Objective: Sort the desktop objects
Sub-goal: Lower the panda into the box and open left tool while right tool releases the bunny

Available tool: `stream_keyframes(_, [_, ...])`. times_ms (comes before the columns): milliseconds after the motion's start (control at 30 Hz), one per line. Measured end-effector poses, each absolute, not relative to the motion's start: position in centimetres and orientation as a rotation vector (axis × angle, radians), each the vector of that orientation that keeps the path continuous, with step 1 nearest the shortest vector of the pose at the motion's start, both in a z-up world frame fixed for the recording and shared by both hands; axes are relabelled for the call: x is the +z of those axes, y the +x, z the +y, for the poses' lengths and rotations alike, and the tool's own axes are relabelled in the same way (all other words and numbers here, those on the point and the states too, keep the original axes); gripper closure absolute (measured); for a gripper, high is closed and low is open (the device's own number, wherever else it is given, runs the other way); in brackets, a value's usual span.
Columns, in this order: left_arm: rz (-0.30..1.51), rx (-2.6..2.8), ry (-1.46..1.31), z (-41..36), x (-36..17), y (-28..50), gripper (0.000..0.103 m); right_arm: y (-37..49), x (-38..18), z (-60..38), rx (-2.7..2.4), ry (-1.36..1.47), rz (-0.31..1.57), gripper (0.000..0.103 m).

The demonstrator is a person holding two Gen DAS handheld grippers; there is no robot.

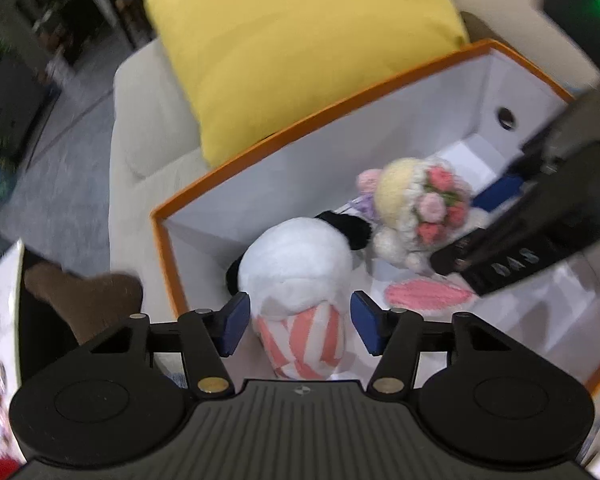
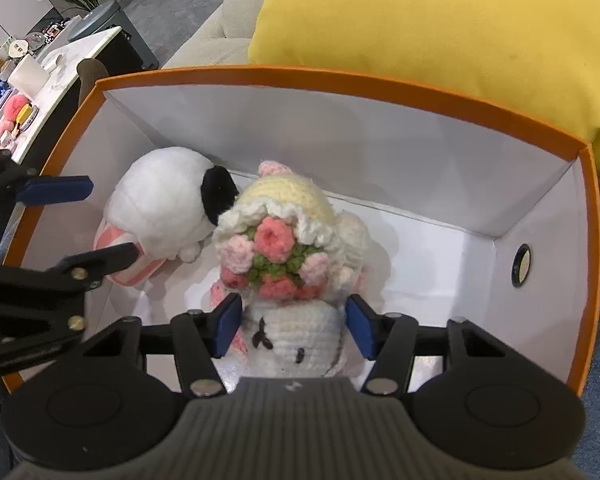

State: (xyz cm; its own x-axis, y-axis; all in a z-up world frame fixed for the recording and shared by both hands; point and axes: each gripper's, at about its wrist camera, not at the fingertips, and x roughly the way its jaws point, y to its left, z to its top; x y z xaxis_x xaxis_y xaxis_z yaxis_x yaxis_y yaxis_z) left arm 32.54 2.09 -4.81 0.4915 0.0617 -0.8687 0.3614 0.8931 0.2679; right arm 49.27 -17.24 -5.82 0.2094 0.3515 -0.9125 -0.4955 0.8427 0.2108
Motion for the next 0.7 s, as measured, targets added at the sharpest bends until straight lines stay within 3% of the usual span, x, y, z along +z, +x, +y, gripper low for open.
stream_keyframes(400, [1.035, -0.146, 0.753, -2.1, -9.9, 33.0, 0.036, 49.2, -6.0, -17.5, 0.595, -0.089, 1.243, 0.045])
stream_keyframes(433, [1.035, -0.131, 0.755, -2.0, -10.1, 33.3, 0.037, 49.3, -6.1, -17.6, 0.597, -0.077, 1.247, 0.046])
stream_keyframes(467, [1.034, -0.117, 0.756, -1.8, -10.2, 33.5, 0.049, 49.3, -6.2, -17.8, 0.598, -0.065, 1.251, 0.046])
stream_keyframes(700, [1.079, -0.089, 0.342, 3.7, -7.1, 35.6, 0.056, 50.3, -6.6, -18.8, 0.574, 0.118, 1.294, 0.05])
